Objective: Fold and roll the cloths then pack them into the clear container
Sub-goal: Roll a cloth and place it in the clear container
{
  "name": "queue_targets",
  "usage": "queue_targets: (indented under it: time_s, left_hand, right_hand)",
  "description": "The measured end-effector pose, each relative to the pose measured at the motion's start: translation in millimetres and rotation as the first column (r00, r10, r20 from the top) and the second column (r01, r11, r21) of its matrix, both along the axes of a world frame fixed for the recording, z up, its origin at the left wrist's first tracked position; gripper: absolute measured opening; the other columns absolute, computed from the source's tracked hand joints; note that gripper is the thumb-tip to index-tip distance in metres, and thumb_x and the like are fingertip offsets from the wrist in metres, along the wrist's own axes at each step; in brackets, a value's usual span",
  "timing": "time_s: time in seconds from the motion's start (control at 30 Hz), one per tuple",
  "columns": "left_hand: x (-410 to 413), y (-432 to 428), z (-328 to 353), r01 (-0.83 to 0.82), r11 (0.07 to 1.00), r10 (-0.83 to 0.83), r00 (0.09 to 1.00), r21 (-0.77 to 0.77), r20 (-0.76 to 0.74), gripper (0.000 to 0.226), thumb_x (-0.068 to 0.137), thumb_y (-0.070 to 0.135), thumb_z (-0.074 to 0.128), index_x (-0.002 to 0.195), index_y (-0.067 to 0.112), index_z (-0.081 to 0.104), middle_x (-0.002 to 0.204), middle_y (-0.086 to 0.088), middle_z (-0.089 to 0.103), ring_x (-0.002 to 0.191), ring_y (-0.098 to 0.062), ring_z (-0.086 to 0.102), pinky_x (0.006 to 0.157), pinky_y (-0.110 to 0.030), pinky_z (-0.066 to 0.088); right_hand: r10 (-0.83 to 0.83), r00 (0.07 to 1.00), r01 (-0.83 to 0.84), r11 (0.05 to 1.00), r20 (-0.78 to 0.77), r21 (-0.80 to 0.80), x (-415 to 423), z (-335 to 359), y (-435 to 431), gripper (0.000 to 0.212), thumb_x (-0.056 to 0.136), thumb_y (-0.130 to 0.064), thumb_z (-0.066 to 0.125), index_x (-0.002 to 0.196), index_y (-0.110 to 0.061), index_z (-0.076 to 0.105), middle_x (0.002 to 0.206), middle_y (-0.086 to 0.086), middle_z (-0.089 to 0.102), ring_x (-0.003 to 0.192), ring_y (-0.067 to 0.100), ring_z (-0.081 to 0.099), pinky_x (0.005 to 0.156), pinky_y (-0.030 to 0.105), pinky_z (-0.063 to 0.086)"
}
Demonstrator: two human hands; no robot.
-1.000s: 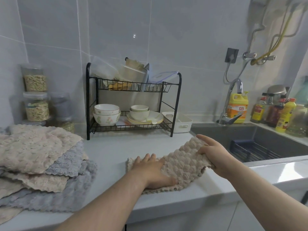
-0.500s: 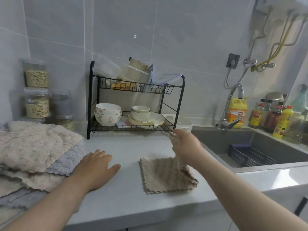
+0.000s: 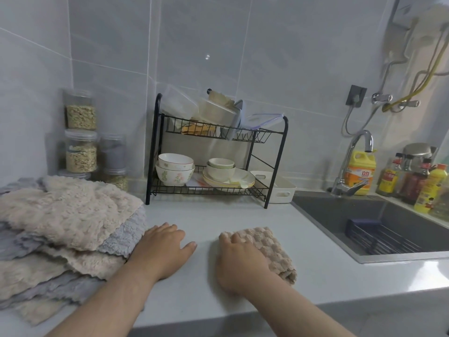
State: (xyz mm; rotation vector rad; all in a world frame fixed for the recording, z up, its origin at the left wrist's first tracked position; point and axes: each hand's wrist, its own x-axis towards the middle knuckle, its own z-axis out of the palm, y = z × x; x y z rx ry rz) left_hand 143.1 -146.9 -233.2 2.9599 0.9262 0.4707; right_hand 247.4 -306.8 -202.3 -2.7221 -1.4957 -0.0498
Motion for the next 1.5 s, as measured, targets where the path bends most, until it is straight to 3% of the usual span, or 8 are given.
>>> queue_targets:
  time_s: [0.23, 0.4, 0.63, 0.73, 0.87, 0.97, 1.23, 1.5]
  left_hand:
    - [-2, -3, 2, 0.011, 1.000, -0.011, 0.999, -0.016, 0.045, 0.038, 0.095, 0.057, 0.030, 0.086, 0.026, 0.050, 0.104, 0.008, 0.058, 0.112, -0.014, 0.049, 0.095, -0.031, 0.036]
    - [-2, -5, 3, 0.001, 1.000, 0.000, 0.999, -0.026, 0.046, 0.040, 0.095, 0.056, 0.030, 0.085, 0.024, 0.053, 0.101, 0.008, 0.060, 0.105, -0.015, 0.051, 0.090, -0.031, 0.038]
    - [4, -13, 17, 0.064, 0.953, 0.028, 0.955, -0.295, 0.296, 0.043, 0.096, 0.048, 0.043, 0.127, 0.023, 0.058, 0.133, 0.007, 0.056, 0.125, -0.013, 0.048, 0.104, -0.029, 0.035]
    - [14, -29, 27, 0.267, 0.799, 0.075, 0.845, -0.539, 0.529, 0.046, 0.086, 0.043, 0.066, 0.124, 0.017, 0.063, 0.124, 0.005, 0.063, 0.118, -0.012, 0.055, 0.099, -0.027, 0.040]
    - [26, -44, 42, 0.465, 0.467, -0.033, 0.859, -0.752, 0.511, 0.085, 0.061, 0.047, 0.086, 0.132, 0.013, 0.054, 0.128, -0.002, 0.063, 0.117, -0.015, 0.060, 0.104, -0.037, 0.044]
    - [28, -46, 44, 0.495, 0.252, 0.026, 0.855, -0.831, 0.517, 0.055, 0.065, 0.022, 0.083, 0.113, 0.004, 0.064, 0.108, -0.016, 0.072, 0.097, -0.026, 0.070, 0.085, -0.039, 0.057]
    - [29, -43, 24, 0.589, 0.085, 0.410, 0.715, -0.804, 0.567, 0.029, 0.078, -0.012, 0.058, 0.108, -0.010, 0.060, 0.099, -0.032, 0.068, 0.086, -0.044, 0.069, 0.076, -0.052, 0.057]
    - [24, -43, 22, 0.702, -0.087, 0.394, 0.676, -0.707, 0.623, 0.032, 0.070, -0.013, 0.058, 0.099, -0.002, 0.066, 0.100, -0.029, 0.069, 0.082, -0.037, 0.070, 0.071, -0.047, 0.060]
  right_hand:
    - [-0.101, 0.973, 0.184, 0.885, -0.210, 0.428, 10, 39, -44, 0.042, 0.095, -0.043, 0.042, 0.134, -0.029, 0.049, 0.129, -0.003, 0.061, 0.121, 0.022, 0.053, 0.095, 0.031, 0.042]
    - [-0.431, 0.861, 0.493, 0.838, -0.270, 0.233, 47, 32, -74, 0.036, 0.088, -0.047, 0.044, 0.096, -0.013, 0.053, 0.101, 0.006, 0.064, 0.096, 0.027, 0.057, 0.075, 0.032, 0.043]
    - [-0.062, 0.722, 0.458, 0.789, -0.689, 0.409, 61, 25, -74, 0.050, 0.086, -0.016, 0.057, 0.133, -0.023, 0.043, 0.097, 0.001, 0.062, 0.075, 0.016, 0.063, 0.056, 0.023, 0.049]
    - [0.168, 0.701, 0.359, 0.757, -0.693, 0.546, 66, 33, -78, 0.051, 0.085, -0.008, 0.059, 0.130, -0.029, 0.049, 0.104, 0.002, 0.063, 0.082, 0.017, 0.067, 0.059, 0.025, 0.055]
    - [0.346, 0.609, 0.327, 0.710, -0.714, 0.623, 74, 46, -76, 0.054, 0.083, 0.005, 0.060, 0.124, -0.030, 0.056, 0.108, 0.007, 0.065, 0.092, 0.022, 0.070, 0.083, 0.044, 0.058]
    - [0.400, 0.553, 0.351, 0.684, -0.731, 0.640, 77, 48, -67, 0.053, 0.081, 0.008, 0.062, 0.121, -0.027, 0.059, 0.110, 0.010, 0.064, 0.094, 0.026, 0.070, 0.087, 0.046, 0.057]
    - [0.575, 0.157, 0.624, 0.572, -0.803, 0.531, 74, 7, -50, 0.048, 0.078, -0.025, 0.075, 0.117, -0.001, 0.060, 0.084, 0.011, 0.067, 0.067, 0.027, 0.054, 0.061, 0.036, 0.046]
    - [0.482, 0.292, 0.421, 0.711, -0.826, 0.564, 66, -4, -44, 0.045, 0.074, -0.024, 0.075, 0.113, -0.004, 0.065, 0.108, 0.019, 0.072, 0.103, 0.040, 0.067, 0.096, 0.059, 0.048]
